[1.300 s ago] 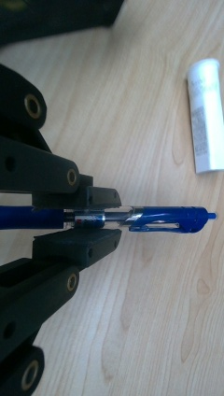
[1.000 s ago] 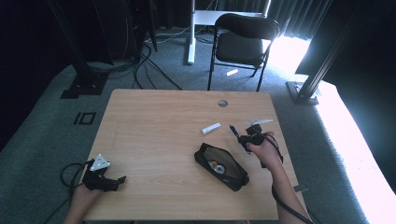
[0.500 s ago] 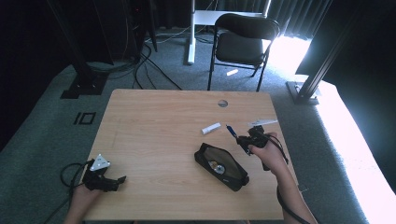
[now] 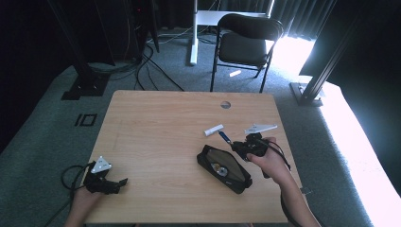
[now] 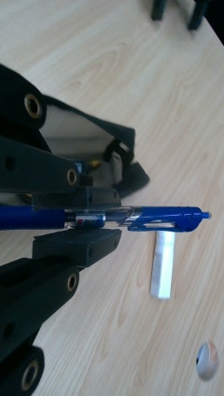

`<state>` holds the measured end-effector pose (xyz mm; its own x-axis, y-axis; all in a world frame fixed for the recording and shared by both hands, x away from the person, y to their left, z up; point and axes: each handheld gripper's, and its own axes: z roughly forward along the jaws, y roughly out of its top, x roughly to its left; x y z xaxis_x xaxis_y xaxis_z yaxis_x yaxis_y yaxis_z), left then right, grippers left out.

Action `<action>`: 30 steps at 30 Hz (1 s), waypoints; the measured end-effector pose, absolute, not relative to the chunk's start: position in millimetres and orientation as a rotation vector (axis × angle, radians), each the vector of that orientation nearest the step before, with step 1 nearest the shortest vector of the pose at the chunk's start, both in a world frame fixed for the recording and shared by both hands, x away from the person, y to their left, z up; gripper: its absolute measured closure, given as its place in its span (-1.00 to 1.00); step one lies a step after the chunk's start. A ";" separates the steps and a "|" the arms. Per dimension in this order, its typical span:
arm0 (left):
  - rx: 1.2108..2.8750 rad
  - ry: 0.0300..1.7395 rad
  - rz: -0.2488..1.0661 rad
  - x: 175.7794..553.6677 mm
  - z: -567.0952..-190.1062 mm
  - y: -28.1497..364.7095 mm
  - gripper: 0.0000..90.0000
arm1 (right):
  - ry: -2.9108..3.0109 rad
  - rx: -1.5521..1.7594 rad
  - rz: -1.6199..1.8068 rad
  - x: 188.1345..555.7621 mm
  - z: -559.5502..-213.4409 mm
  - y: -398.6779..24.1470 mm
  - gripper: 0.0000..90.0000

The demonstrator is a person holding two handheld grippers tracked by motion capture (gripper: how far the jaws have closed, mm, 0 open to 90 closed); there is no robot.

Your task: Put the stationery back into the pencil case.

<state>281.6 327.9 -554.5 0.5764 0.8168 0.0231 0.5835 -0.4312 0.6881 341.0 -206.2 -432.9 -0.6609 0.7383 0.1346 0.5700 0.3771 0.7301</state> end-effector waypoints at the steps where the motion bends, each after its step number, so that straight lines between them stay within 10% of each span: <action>1: 2.168 1.111 0.472 281.6 -554.6 327.9 -0.99 | 2.419 1.172 1.164 339.6 -432.5 -205.3 0.76; 30: 2.167 1.112 0.473 281.6 -554.6 327.8 -0.98 | 2.642 1.093 0.986 329.1 -474.6 -174.0 0.76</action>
<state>281.6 327.8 -554.6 0.5758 0.8173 0.0228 0.5835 -0.4303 0.6887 329.1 -174.0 -474.6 -0.7328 0.6674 0.1326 0.5909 0.5276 0.6103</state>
